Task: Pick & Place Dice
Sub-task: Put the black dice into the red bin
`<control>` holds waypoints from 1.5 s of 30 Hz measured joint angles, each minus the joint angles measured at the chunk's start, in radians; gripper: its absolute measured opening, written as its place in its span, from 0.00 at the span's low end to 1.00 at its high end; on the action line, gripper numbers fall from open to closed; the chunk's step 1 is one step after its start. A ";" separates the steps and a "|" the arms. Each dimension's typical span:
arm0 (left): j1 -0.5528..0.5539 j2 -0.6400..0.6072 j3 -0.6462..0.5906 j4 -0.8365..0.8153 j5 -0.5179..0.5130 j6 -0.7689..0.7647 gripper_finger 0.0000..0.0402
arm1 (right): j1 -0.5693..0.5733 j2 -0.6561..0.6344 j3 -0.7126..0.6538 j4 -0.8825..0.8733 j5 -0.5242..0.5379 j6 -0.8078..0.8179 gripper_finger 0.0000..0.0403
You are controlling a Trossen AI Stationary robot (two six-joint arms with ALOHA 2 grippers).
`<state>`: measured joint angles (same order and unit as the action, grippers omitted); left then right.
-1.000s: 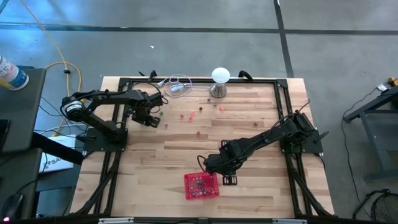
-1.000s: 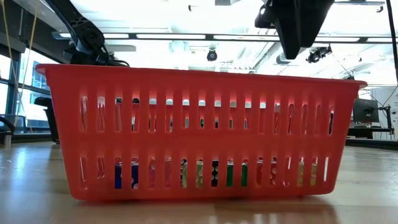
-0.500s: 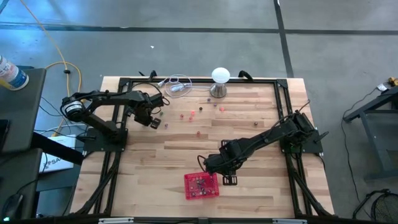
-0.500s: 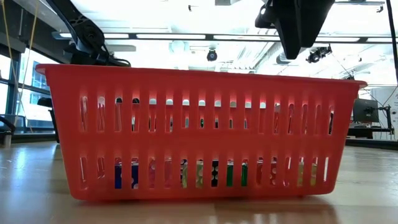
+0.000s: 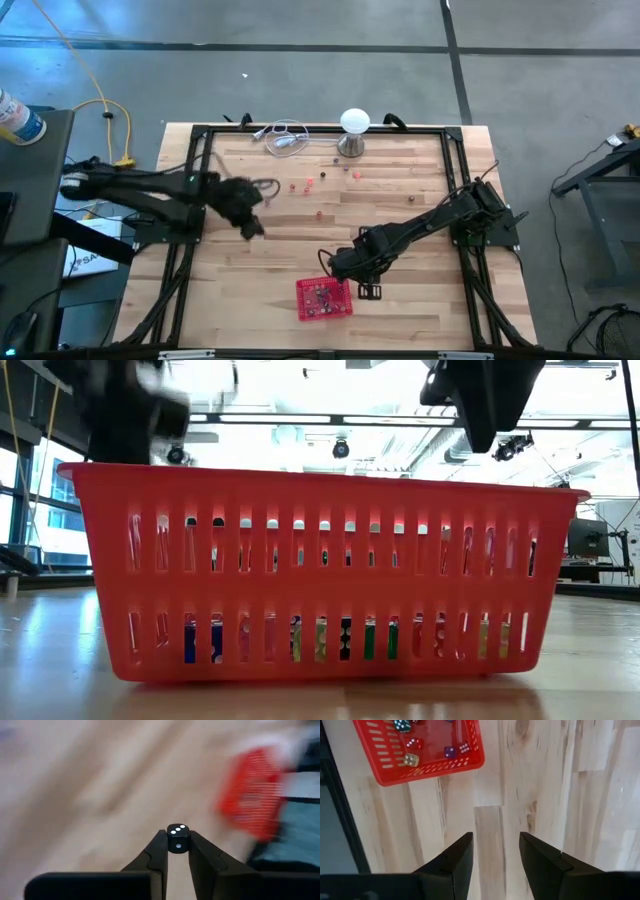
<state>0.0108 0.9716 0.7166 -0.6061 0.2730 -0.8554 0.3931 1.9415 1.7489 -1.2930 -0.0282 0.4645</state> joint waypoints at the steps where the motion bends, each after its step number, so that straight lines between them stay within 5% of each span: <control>1: -0.065 -0.014 0.000 0.091 -0.031 -0.030 0.11 | 0.000 0.000 0.000 0.001 -0.003 0.011 0.37; 6: -0.320 0.024 0.019 0.415 -0.232 -0.013 0.11 | 0.010 0.000 0.000 0.000 -0.033 0.120 0.37; 10: -0.390 0.135 0.093 0.448 -0.326 0.068 0.11 | 0.036 0.000 0.000 -0.003 -0.038 0.237 0.37; 18: -0.431 0.438 0.349 0.333 -0.266 0.256 0.11 | 0.094 0.000 0.000 0.000 -0.033 0.351 0.37; 23: -0.425 0.513 0.468 0.305 -0.248 0.329 0.11 | 0.141 0.000 0.000 0.005 -0.040 0.403 0.37; 30: -0.440 0.548 0.489 0.206 -0.465 0.290 0.11 | 0.203 0.000 0.000 0.001 -0.049 0.462 0.37; 45: -0.571 0.758 0.487 0.360 -0.359 0.257 0.12 | 0.256 0.000 0.000 -0.005 0.024 0.422 0.37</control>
<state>-0.5598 1.7299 1.2034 -0.2462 -0.0861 -0.5988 0.6487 1.9411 1.7493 -1.2979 -0.0042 0.8865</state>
